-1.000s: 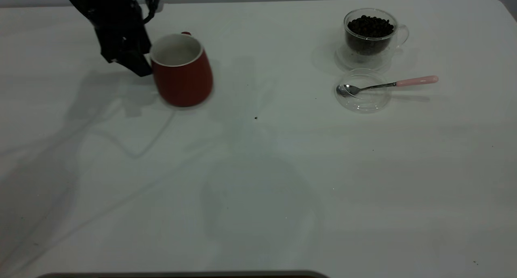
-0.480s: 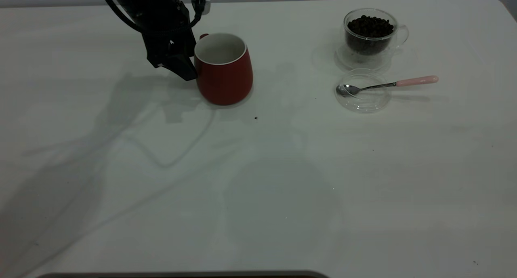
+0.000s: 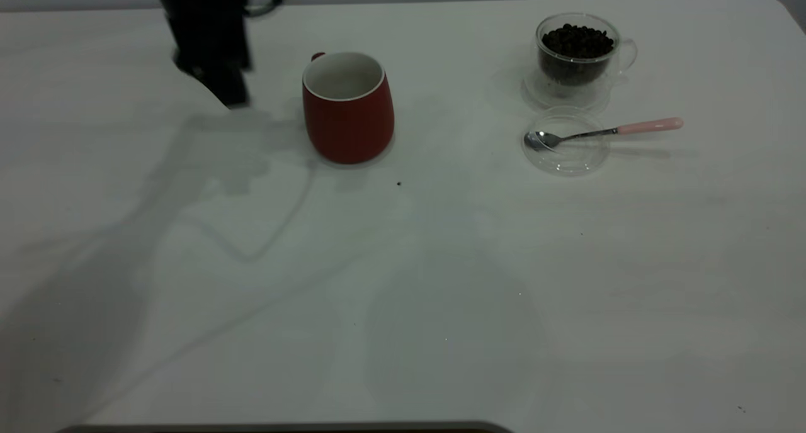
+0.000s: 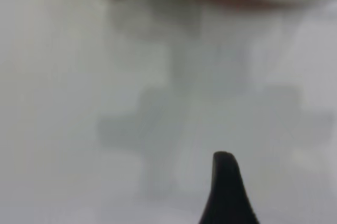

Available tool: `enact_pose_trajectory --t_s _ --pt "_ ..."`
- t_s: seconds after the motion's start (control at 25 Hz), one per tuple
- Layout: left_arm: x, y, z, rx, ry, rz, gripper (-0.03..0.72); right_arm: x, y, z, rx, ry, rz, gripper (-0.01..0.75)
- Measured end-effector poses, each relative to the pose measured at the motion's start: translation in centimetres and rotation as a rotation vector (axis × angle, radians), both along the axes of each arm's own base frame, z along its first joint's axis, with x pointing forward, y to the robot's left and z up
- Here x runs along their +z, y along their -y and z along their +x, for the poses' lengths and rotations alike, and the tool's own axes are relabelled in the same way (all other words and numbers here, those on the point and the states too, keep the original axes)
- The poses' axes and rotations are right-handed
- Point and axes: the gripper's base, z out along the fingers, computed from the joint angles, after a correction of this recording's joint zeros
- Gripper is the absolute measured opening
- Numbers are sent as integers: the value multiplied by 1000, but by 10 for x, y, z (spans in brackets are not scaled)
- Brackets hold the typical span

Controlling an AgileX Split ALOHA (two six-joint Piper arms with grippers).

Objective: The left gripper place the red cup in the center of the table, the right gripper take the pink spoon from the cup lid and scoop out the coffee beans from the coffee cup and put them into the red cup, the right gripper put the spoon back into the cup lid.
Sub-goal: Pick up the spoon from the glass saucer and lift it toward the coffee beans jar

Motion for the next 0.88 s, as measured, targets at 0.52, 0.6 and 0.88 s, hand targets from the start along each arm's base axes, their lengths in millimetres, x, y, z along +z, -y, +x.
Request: enact_pose_trajectory --t_s 0.52,0.6,0.88 --pt "197 -26 -65 534 106 -10 587 0 0 0 0 0 0 473" --pt "216 -28 -74 628 142 -51 587 0 0 0 0 0 0 473" --pt "253 -40 -121 809 190 -131 587 0 0 0 0 0 0 473"
